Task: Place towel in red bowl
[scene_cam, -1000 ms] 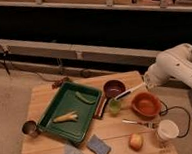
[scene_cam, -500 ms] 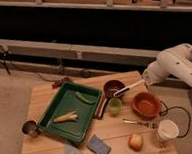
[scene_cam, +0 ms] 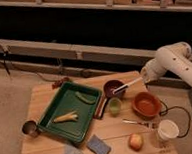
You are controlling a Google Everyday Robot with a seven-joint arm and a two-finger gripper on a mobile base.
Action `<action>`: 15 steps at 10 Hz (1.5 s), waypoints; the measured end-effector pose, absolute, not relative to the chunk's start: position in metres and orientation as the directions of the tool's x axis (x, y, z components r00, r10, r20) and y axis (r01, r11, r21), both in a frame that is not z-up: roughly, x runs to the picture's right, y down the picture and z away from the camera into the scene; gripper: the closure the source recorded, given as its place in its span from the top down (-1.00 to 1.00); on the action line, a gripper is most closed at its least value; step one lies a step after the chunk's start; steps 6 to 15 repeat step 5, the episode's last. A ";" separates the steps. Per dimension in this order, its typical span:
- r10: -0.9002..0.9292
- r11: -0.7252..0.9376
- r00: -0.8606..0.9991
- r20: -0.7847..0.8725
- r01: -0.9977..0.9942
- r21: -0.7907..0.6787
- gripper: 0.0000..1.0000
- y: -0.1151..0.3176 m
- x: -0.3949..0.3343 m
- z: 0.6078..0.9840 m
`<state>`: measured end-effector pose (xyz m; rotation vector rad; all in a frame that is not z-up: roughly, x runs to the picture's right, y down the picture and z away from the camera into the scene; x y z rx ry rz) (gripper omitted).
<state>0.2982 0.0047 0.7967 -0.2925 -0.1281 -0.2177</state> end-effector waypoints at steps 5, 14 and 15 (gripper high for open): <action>-0.218 0.885 0.970 0.105 0.242 -0.398 -0.78 -0.001 0.297 0.828; -0.218 0.885 0.970 0.105 0.242 -0.398 -0.78 -0.001 0.297 0.828; -0.218 0.885 0.970 0.105 0.242 -0.398 -0.78 -0.001 0.297 0.828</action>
